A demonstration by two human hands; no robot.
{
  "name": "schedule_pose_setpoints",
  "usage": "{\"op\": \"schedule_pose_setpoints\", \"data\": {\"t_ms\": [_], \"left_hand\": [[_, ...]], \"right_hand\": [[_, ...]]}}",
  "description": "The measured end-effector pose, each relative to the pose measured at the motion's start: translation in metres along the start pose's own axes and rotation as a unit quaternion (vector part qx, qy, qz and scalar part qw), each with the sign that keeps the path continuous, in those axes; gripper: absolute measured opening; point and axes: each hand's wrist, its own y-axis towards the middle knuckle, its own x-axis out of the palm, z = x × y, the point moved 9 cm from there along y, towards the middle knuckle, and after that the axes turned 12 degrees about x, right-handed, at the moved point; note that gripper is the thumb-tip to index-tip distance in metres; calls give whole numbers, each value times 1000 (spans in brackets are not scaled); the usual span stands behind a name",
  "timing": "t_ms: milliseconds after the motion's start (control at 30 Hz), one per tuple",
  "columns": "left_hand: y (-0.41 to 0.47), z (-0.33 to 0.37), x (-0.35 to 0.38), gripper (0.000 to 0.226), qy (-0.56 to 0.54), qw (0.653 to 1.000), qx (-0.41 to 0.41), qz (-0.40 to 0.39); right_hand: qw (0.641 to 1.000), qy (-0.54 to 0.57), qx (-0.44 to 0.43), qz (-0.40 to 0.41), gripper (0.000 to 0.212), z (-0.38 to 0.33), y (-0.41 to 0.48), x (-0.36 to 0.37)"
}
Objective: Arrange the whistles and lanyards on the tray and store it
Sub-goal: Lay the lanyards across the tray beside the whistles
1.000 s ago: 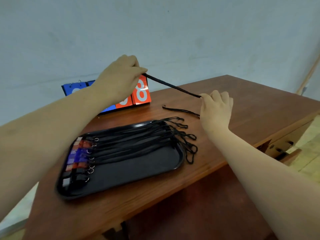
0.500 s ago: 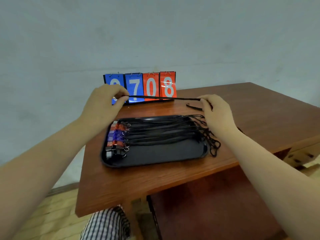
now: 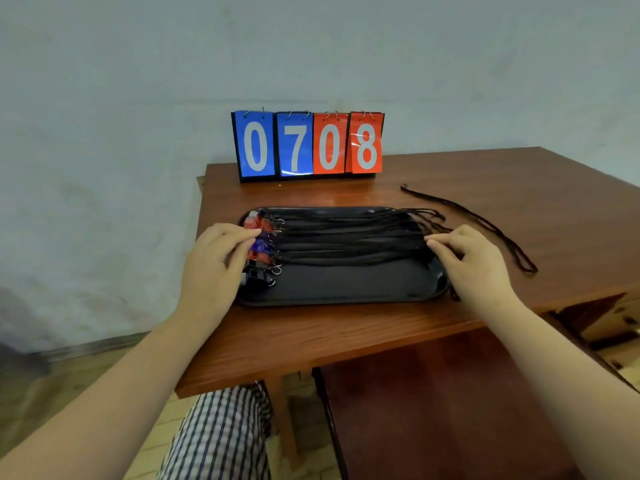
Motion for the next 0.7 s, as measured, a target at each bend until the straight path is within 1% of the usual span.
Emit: {"op": "schedule_pose_setpoints", "data": {"t_ms": [100, 233, 333, 467, 633, 700], "left_hand": [[-2, 1, 1, 15, 2, 1000, 19, 1], [-3, 10, 11, 21, 15, 995, 94, -40], [-2, 16, 16, 19, 11, 992, 114, -57], [-4, 16, 21, 20, 2, 990, 112, -84], [-5, 13, 24, 17, -11, 991, 84, -102], [-5, 11, 24, 13, -23, 992, 68, -103]], "right_hand": [[1000, 21, 17, 12, 22, 12, 0, 4], [998, 27, 36, 46, 19, 26, -8, 4], [994, 60, 55, 77, 15, 30, -12, -3], [988, 112, 92, 51, 12, 37, -13, 1], [984, 140, 103, 45, 5, 39, -14, 1], [983, 143, 104, 44, 8, 38, -16, 1]]}}
